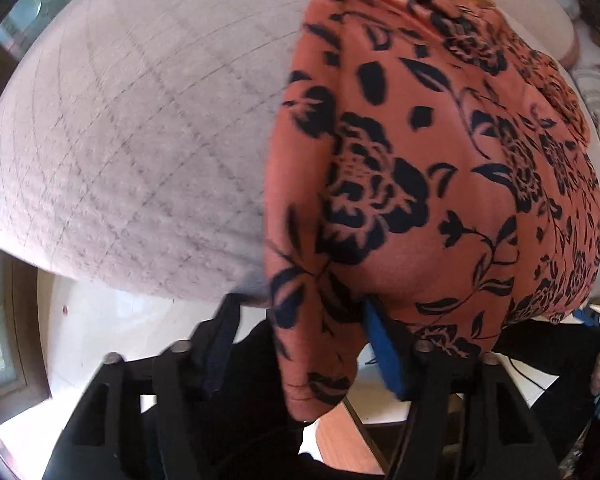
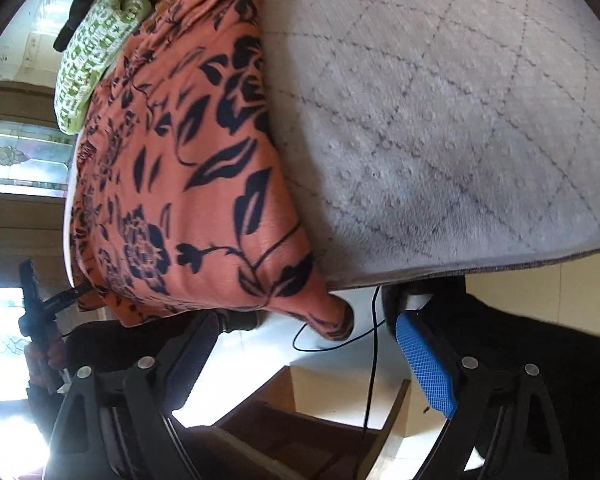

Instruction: Fold small clothes

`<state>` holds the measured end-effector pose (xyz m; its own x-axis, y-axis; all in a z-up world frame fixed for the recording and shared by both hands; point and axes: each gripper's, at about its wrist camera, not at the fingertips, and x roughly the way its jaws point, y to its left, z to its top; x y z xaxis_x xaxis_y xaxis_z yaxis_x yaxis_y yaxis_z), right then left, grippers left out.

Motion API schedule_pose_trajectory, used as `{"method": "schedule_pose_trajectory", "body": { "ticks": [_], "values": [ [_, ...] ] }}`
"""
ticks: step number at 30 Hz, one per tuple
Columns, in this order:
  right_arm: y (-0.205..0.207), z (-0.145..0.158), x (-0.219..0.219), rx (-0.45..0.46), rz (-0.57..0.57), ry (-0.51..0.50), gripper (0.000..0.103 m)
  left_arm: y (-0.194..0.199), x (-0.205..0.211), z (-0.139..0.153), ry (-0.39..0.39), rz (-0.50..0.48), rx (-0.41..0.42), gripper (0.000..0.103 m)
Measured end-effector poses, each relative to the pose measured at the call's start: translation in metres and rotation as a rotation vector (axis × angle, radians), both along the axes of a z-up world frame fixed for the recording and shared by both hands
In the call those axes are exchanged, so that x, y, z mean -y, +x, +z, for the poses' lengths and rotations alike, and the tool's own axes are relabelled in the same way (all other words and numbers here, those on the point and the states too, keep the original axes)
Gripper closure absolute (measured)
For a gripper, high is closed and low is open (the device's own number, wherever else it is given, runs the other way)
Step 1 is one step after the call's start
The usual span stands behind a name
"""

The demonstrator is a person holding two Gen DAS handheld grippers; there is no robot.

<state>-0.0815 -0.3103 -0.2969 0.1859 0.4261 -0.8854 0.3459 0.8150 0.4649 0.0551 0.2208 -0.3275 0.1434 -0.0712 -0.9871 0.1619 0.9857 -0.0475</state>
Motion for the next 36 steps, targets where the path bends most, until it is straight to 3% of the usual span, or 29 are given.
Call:
{"method": "schedule_pose_trajectory", "body": {
  "ticks": [3,6,7,9,10,11,14,15,26,30,36],
  "values": [
    [0.012,-0.012,-0.008,-0.014,0.041,-0.016,0.011,-0.003,0.003,0.0,-0.005,-0.014,0.006,0.06],
    [0.019,-0.024,-0.011,-0.022,0.083,-0.052,0.011,-0.001,0.006,0.001,-0.034,-0.023,0.001,0.081],
    [0.021,-0.031,-0.012,-0.024,0.085,-0.046,0.011,-0.001,0.005,0.003,-0.044,-0.024,0.0,0.089],
    [0.023,-0.04,-0.021,-0.03,0.092,0.015,0.016,0.005,0.007,0.006,-0.051,-0.027,0.008,0.094],
    [0.024,-0.041,-0.026,-0.023,0.107,0.048,0.036,0.003,0.009,0.009,-0.051,-0.031,0.015,0.096],
    [0.025,-0.04,-0.03,-0.018,0.126,0.042,0.063,0.002,0.011,0.011,-0.052,-0.037,0.022,0.096],
    [0.025,-0.033,-0.039,-0.03,0.154,-0.022,0.091,0.002,0.015,0.021,-0.091,-0.045,0.039,0.097],
    [0.024,-0.029,-0.04,-0.018,0.153,-0.007,0.094,0.002,0.015,0.025,-0.103,-0.047,0.043,0.097],
    [0.027,0.075,-0.042,0.249,0.143,0.117,0.096,0.02,0.01,0.107,-0.304,-0.066,0.147,0.097],
    [0.049,0.11,-0.031,0.376,0.088,0.14,0.096,0.036,0.004,0.118,-0.33,-0.074,0.178,0.097],
    [0.088,0.129,-0.012,0.438,0.016,0.152,0.096,0.053,-0.004,0.125,-0.37,-0.049,0.186,0.097]
  ]
}}
